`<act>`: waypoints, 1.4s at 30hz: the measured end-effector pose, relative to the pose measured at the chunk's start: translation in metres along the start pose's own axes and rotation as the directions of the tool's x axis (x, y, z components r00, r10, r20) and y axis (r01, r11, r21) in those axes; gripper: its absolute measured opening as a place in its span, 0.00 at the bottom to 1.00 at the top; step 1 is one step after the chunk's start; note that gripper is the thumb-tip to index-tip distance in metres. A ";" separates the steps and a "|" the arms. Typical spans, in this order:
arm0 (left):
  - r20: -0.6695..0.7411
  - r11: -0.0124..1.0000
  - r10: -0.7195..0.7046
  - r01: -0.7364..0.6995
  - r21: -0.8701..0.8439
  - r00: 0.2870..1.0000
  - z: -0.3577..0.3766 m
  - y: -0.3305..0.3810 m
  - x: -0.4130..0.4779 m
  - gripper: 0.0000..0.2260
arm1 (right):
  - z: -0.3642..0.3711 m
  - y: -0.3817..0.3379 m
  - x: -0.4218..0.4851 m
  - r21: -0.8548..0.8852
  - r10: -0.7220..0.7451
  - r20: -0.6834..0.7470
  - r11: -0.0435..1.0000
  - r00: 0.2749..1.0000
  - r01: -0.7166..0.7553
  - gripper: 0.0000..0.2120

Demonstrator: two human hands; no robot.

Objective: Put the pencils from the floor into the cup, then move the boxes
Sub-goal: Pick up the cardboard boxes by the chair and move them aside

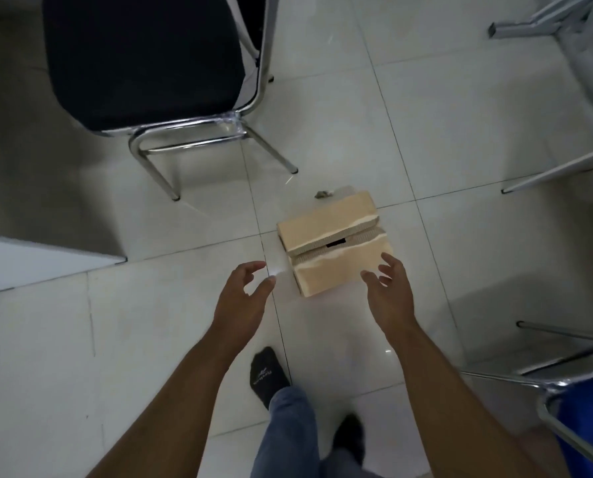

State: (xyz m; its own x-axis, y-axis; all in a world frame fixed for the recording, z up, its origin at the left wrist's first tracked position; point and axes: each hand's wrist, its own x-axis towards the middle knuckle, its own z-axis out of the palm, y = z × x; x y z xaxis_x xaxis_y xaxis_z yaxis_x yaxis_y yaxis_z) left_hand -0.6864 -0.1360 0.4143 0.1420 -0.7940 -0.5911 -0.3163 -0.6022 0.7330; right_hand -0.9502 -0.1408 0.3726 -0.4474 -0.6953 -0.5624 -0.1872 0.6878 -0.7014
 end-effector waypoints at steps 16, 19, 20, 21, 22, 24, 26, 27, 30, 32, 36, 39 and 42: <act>0.092 0.947 -0.061 0.029 0.319 0.994 0.122 -0.019 0.227 0.38 | 0.014 0.053 0.196 -0.288 0.182 0.047 0.944 0.982 -0.161 0.52; 0.112 0.919 -0.130 0.077 0.388 0.985 0.130 -0.039 0.259 0.45 | 0.016 0.073 0.225 -0.341 0.269 0.064 0.911 0.961 -0.232 0.54; 0.119 0.912 -0.145 0.086 0.402 0.982 0.133 -0.045 0.269 0.46 | 0.016 0.080 0.235 -0.338 0.300 0.072 0.905 0.951 -0.259 0.54; 0.128 0.905 -0.150 0.084 0.417 0.980 0.136 -0.051 0.278 0.47 | 0.017 0.085 0.246 -0.313 0.333 0.088 0.904 0.939 -0.291 0.54; 0.133 0.901 -0.149 0.079 0.427 0.980 0.139 -0.055 0.285 0.47 | 0.019 0.089 0.252 -0.276 0.354 0.114 0.909 0.928 -0.313 0.52; 0.116 0.916 -0.150 0.094 0.391 0.982 0.143 -0.059 0.293 0.44 | 0.023 0.094 0.259 -0.231 0.343 0.156 0.924 0.926 -0.303 0.45; 0.076 0.928 -0.160 0.123 0.352 0.984 0.147 -0.056 0.294 0.43 | 0.026 0.095 0.259 -0.245 0.300 0.147 0.934 0.943 -0.259 0.41; 0.056 0.929 -0.172 0.143 0.341 0.984 0.147 -0.053 0.291 0.44 | 0.027 0.091 0.255 -0.250 0.285 0.141 0.937 0.948 -0.244 0.41; -0.013 0.934 -0.200 0.195 0.299 0.980 0.135 -0.048 0.267 0.48 | 0.032 0.071 0.233 -0.275 0.252 0.144 0.939 0.957 -0.206 0.42; -0.072 0.930 -0.216 0.228 0.288 0.974 0.118 -0.043 0.244 0.50 | 0.034 0.052 0.215 -0.309 0.226 0.152 0.935 0.962 -0.171 0.40; -0.152 0.918 -0.250 0.284 0.276 0.956 0.068 -0.025 0.188 0.54 | 0.042 0.007 0.174 -0.359 0.202 0.210 0.926 0.957 -0.116 0.40; -0.210 0.904 -0.245 0.301 0.304 0.947 0.024 -0.016 0.139 0.59 | 0.056 -0.032 0.138 -0.381 0.162 0.257 0.923 0.953 -0.055 0.38; -0.284 0.910 -0.250 0.325 0.258 0.926 -0.022 -0.019 0.090 0.61 | 0.079 -0.072 0.098 -0.408 0.092 0.327 0.911 0.941 0.052 0.39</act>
State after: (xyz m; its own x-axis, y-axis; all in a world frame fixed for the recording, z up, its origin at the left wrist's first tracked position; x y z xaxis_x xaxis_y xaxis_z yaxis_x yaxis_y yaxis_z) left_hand -0.6474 -0.1982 0.3543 0.4770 -0.6080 -0.6346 -0.4838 -0.7845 0.3879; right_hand -0.9113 -0.2753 0.3332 -0.1525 -0.6587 -0.7368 -0.5508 0.6756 -0.4900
